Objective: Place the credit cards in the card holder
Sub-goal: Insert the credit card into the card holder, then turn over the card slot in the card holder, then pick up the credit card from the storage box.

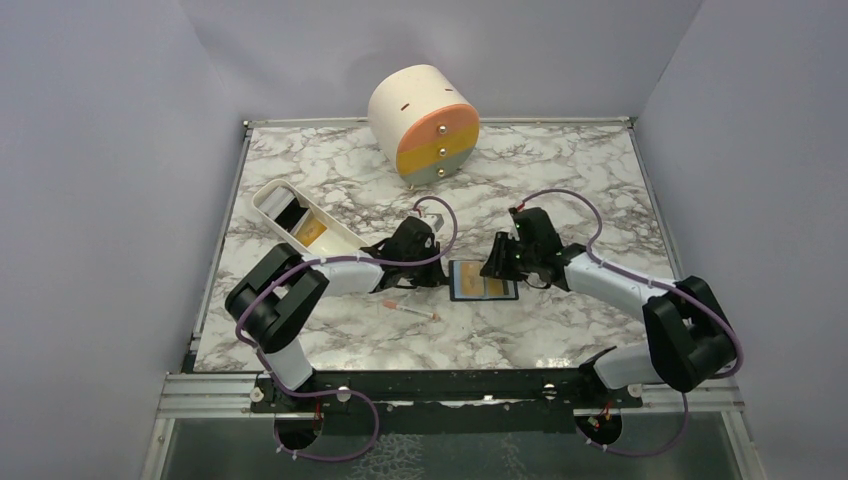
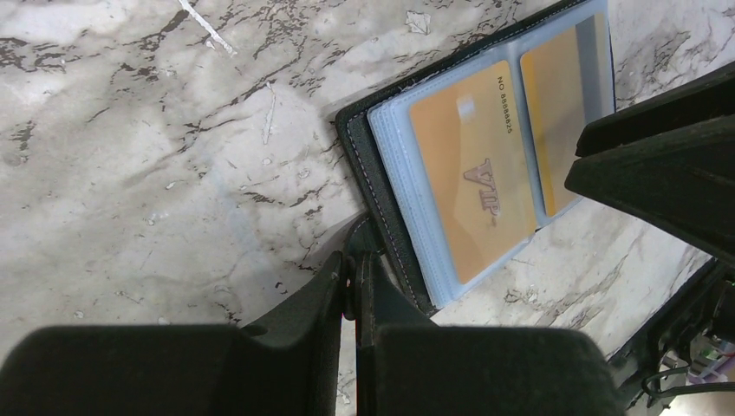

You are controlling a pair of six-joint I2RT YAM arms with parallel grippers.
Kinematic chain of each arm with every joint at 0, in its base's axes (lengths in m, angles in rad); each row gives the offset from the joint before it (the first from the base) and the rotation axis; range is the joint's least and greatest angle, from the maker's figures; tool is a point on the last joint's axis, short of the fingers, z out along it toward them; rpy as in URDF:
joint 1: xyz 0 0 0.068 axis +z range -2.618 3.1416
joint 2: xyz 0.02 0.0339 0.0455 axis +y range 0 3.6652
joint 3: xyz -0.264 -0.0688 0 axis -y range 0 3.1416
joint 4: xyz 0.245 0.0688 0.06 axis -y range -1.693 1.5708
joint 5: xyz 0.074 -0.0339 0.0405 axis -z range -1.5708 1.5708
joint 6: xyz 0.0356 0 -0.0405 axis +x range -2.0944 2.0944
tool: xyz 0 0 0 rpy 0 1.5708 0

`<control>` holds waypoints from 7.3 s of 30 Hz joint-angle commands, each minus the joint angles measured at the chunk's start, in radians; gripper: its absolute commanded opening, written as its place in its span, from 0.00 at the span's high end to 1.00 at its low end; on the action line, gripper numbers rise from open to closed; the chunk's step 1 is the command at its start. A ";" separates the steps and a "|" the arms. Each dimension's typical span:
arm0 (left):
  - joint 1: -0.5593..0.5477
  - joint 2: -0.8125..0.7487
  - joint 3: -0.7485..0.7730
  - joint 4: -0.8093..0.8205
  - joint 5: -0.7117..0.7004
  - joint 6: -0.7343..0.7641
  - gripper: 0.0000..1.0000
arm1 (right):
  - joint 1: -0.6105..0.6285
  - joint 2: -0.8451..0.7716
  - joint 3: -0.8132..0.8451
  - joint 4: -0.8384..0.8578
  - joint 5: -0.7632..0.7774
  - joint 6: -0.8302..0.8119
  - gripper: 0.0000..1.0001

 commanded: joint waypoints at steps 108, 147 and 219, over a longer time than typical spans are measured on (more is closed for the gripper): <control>0.037 0.059 0.000 0.220 0.233 -0.061 0.46 | 0.046 0.159 -0.017 0.011 0.078 0.043 0.92; -0.029 0.007 0.095 0.257 0.355 -0.179 0.52 | 0.047 -0.005 -0.061 0.065 0.149 0.028 0.74; 0.684 -0.110 0.385 -0.489 -0.333 0.897 0.33 | 0.047 -0.319 -0.016 -0.107 0.142 -0.092 0.55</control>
